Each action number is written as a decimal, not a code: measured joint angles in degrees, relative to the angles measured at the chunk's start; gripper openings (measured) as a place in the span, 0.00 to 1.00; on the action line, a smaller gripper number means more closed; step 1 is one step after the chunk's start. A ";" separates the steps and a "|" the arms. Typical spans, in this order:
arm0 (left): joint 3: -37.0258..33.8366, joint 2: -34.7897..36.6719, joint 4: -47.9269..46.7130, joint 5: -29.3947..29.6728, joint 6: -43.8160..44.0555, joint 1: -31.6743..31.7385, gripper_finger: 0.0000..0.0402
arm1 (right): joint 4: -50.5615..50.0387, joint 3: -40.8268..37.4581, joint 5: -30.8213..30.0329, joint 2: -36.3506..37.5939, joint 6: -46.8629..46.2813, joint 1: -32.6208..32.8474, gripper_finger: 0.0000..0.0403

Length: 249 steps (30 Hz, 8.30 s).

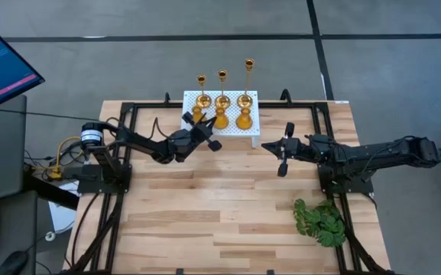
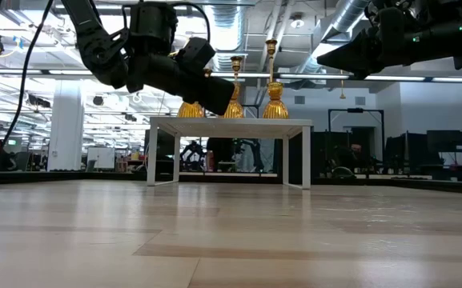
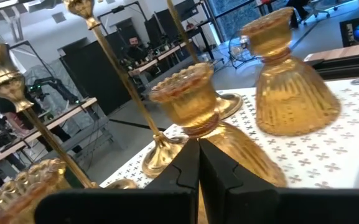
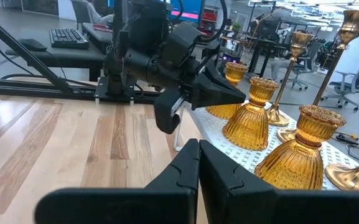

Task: Pick & Place candle stick holders
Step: Adjust the orange candle holders to properly align them

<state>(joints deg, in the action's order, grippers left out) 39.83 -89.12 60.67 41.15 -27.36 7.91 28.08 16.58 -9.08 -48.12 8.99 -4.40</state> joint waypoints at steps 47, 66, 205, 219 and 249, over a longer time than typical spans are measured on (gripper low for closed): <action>1.17 -0.02 1.20 0.17 2.15 1.61 0.01 | -0.17 0.00 0.02 0.02 0.44 0.02 0.00; 1.68 -0.01 0.10 3.85 -1.34 0.20 0.01 | -1.07 0.00 0.02 0.02 0.59 0.02 0.00; -18.56 19.12 -6.54 -12.72 19.70 2.00 0.01 | -2.36 -0.02 -0.15 0.00 -0.46 -0.66 0.00; -10.53 13.20 -5.48 -12.70 16.18 -1.21 0.01 | -2.01 -0.02 -0.15 0.01 -0.50 -0.63 0.00; -9.68 35.29 -28.74 -9.22 2.11 -3.88 0.01 | -2.47 -0.02 0.04 0.02 -3.04 -0.55 0.00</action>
<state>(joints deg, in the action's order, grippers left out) 30.15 -53.83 31.93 31.92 -25.26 4.03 25.60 16.56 -9.04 -48.10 5.95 -4.95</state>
